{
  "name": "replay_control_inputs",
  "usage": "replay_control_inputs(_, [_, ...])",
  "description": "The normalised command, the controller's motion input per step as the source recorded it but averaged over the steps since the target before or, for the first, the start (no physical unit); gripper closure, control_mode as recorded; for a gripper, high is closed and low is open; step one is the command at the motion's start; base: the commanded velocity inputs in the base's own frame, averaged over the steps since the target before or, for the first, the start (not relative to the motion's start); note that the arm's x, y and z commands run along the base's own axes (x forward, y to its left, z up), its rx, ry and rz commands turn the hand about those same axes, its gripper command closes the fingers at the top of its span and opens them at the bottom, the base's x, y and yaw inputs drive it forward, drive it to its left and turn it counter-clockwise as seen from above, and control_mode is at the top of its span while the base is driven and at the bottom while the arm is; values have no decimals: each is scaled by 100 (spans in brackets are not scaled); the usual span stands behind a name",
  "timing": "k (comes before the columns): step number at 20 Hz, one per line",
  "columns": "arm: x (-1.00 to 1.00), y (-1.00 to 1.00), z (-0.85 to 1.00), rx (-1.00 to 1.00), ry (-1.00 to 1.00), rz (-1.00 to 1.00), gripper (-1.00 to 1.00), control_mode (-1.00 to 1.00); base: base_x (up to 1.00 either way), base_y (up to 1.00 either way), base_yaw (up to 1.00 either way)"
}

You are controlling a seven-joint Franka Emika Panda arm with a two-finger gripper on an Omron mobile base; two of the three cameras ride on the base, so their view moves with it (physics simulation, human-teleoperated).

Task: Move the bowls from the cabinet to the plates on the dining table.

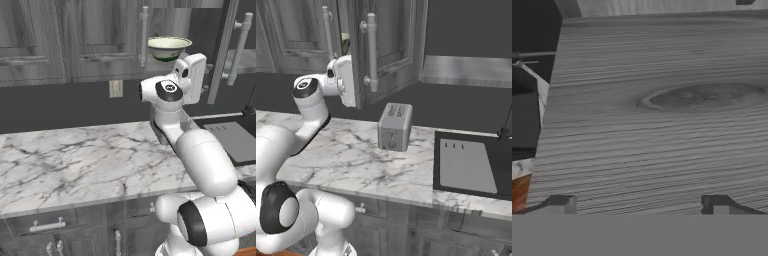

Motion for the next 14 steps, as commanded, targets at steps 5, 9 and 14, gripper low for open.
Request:
replay_control_inputs(5, [9,-53,0,-1,0,-20,-100,-100,0,0,0])
replay_control_inputs(9, [0,-63,0,0,0,-14,-100,-100,0,0,0])
replay_control_inputs(14, [2,-64,0,0,-2,-8,-100,-100,0,0,0])
